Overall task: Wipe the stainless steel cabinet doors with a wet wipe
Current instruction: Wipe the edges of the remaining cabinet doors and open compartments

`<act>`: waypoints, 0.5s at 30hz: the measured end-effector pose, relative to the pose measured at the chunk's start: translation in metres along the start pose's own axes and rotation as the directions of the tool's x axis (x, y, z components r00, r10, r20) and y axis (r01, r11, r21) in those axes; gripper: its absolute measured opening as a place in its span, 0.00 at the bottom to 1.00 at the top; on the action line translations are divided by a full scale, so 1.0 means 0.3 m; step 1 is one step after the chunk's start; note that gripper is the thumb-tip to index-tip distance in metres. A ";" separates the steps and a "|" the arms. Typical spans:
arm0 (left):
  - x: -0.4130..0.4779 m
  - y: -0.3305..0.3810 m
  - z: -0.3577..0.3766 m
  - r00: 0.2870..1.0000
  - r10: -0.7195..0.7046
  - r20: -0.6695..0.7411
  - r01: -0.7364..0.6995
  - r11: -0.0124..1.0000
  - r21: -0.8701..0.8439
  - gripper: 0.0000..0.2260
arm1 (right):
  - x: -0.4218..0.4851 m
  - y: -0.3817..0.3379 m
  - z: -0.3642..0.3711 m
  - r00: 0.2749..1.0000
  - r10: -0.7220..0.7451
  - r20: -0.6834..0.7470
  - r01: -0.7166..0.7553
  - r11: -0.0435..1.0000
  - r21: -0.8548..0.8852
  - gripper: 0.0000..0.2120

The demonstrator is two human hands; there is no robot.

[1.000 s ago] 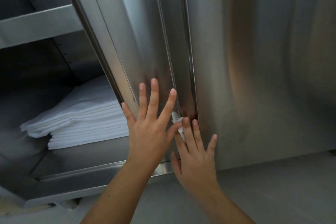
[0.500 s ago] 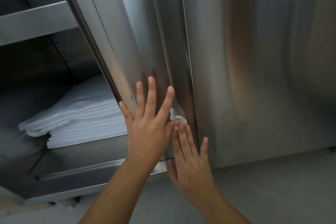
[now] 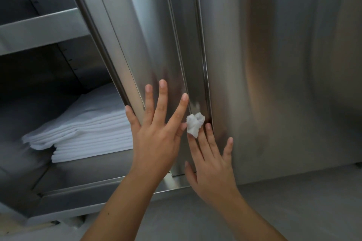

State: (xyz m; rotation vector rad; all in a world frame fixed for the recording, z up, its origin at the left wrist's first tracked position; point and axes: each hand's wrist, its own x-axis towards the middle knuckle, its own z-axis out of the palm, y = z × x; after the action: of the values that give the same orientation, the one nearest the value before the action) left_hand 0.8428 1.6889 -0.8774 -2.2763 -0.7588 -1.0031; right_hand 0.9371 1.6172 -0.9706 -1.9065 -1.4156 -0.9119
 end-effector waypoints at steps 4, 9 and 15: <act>0.040 -0.009 -0.029 1.000 -0.014 -0.016 0.013 1.000 -0.021 0.21 | 0.087 -0.020 -0.030 0.997 0.038 -0.067 -0.034 0.998 0.056 0.32; 0.103 -0.023 -0.073 0.997 -0.046 -0.055 0.043 0.998 -0.046 0.21 | 0.151 -0.020 -0.066 0.985 0.008 -0.170 0.020 0.987 0.157 0.34; 0.098 -0.024 -0.088 0.997 -0.039 -0.064 0.035 0.998 -0.056 0.20 | 0.166 -0.014 -0.086 0.966 0.093 -0.239 -0.012 0.947 0.320 0.33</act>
State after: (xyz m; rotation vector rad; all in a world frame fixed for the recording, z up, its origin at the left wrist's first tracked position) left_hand 0.8420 1.6844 -0.8374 -2.2721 -0.7574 -1.1222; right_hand 0.9384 1.6259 -0.9150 -1.5243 -1.2655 -0.8123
